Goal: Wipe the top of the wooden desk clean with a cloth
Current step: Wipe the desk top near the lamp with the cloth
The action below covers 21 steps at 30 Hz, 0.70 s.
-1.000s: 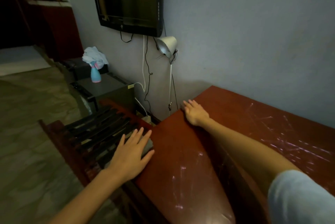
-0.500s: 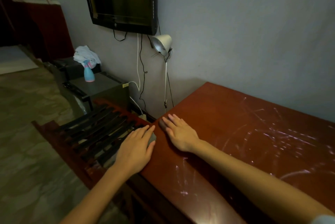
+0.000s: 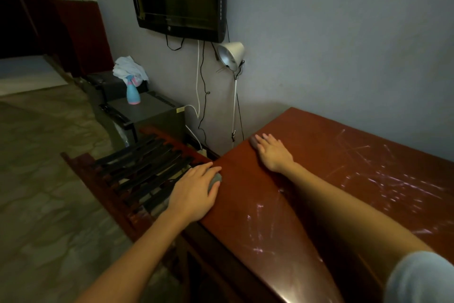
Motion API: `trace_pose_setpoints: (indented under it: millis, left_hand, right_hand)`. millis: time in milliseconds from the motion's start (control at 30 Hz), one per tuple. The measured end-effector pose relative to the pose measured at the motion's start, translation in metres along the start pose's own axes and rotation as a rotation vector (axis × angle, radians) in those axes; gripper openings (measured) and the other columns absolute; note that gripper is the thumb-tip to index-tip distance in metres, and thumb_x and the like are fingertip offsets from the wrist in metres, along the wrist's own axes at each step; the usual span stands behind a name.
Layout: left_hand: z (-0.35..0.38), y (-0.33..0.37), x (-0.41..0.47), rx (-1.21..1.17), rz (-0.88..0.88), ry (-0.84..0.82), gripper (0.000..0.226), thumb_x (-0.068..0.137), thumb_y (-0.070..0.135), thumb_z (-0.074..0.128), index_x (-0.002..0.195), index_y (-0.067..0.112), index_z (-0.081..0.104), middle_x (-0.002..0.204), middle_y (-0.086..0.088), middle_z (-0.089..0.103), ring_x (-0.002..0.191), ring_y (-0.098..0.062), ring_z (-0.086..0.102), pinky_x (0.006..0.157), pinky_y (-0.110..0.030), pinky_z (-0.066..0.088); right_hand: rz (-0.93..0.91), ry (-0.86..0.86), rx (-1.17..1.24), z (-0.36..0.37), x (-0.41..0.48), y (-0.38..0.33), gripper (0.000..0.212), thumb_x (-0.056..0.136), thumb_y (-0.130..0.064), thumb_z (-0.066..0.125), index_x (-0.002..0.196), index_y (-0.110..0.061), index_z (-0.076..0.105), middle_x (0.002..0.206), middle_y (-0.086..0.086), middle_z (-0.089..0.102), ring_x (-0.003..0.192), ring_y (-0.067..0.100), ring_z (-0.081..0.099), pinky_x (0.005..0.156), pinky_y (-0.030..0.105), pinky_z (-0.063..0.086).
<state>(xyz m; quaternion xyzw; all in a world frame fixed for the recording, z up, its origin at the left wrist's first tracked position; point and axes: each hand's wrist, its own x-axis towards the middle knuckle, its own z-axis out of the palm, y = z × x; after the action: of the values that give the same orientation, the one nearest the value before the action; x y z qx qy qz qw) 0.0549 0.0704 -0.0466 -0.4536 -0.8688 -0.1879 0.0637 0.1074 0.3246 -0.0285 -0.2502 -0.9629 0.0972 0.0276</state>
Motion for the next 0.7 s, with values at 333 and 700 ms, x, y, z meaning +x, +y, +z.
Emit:
trace_pose_setpoints:
  millis: [333, 700]
  left_hand:
    - [0.005, 0.003, 0.001, 0.062, -0.005, 0.027, 0.048, 0.1, 0.039, 0.036, 0.146, 0.028, 0.035, 0.151, 0.004, 0.036, 0.139, -0.013, 0.031, 0.116, -0.032, 0.019]
    - [0.0, 0.005, -0.002, 0.046, -0.009, 0.065, 0.052, 0.1, 0.039, 0.037, 0.149, 0.023, 0.03, 0.148, 0.005, 0.039, 0.136, -0.01, 0.035, 0.115, -0.028, 0.026]
  right_hand:
    - [-0.128, 0.0, -0.05, 0.014, -0.121, -0.045, 0.052, 0.103, -0.037, 0.015, 0.152, -0.021, 0.005, 0.16, 0.001, 0.0, 0.148, 0.016, -0.005, 0.118, 0.031, -0.004]
    - [-0.163, -0.022, 0.025, 0.021, -0.046, -0.077, 0.05, 0.104, -0.032, 0.015, 0.152, -0.02, 0.014, 0.16, 0.004, 0.008, 0.148, 0.019, 0.002, 0.118, 0.035, 0.001]
